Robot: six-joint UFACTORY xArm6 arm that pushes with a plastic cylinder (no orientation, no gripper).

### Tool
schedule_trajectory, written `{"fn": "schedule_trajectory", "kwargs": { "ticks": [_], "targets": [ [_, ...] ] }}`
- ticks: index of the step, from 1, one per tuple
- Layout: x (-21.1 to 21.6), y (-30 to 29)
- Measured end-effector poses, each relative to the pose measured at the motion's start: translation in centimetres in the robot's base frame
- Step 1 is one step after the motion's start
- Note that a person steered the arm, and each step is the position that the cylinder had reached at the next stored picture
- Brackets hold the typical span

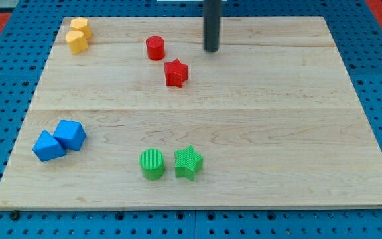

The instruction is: Slide the red circle along with red star to the center

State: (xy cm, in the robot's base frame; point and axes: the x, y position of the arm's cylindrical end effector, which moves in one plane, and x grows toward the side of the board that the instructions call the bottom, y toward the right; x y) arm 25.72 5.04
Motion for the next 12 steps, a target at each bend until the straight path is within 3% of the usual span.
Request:
{"fn": "schedule_trajectory", "kwargs": {
  "ticks": [1,2,4,5,6,7,8,9,10,12],
  "targets": [
    [-1.9,-6.7],
    [-1.1,-11.6],
    [2.3,-14.6],
    [6.1,-14.2],
    [10.6,-9.8],
    [11.8,-7.7],
    [8.9,-3.0],
    [14.4,4.1],
    [16.6,4.0],
    [16.0,-4.9]
  ]
}}
